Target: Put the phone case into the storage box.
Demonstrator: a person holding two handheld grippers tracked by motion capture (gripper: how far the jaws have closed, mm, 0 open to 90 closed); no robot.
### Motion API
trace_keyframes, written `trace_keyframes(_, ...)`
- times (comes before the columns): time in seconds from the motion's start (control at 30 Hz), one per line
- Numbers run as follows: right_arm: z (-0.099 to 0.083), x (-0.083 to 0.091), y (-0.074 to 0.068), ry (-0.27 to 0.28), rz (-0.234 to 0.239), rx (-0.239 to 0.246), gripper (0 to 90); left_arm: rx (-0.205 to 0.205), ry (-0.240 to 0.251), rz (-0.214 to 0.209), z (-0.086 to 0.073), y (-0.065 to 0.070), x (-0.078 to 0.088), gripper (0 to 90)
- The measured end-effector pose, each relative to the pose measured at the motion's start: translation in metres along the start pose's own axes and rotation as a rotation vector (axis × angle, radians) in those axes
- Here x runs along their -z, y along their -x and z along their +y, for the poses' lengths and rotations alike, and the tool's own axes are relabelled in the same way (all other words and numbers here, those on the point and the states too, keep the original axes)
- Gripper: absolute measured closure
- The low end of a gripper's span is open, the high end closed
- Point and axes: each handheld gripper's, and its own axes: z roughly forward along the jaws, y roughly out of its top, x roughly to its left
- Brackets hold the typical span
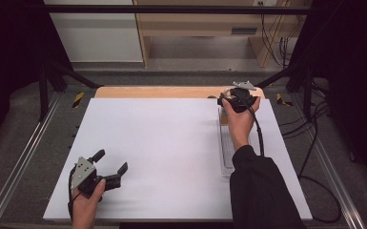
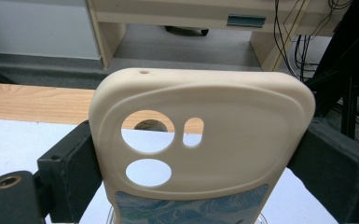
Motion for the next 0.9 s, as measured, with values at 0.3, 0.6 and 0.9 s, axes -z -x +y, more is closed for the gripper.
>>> trace_keyframes(0.3,-0.0007,-0.0008,0.0008,0.008,0.009,0.005,9.2,0.004,-0.003,0.0,-0.0005,-0.0004,-0.0002,2.1)
trace_keyframes(0.6,-0.0006,-0.0006,0.0012,0.01,0.021,0.01,8.3,-0.001,-0.001,-0.001,-0.0002,0.0002,-0.0001,2.1)
trace_keyframes(0.9,-0.001,-0.0009,0.0012,0.01,0.029,0.008,7.8,0.0,-0.001,0.0,-0.0003,0.0,0.0,2.1)
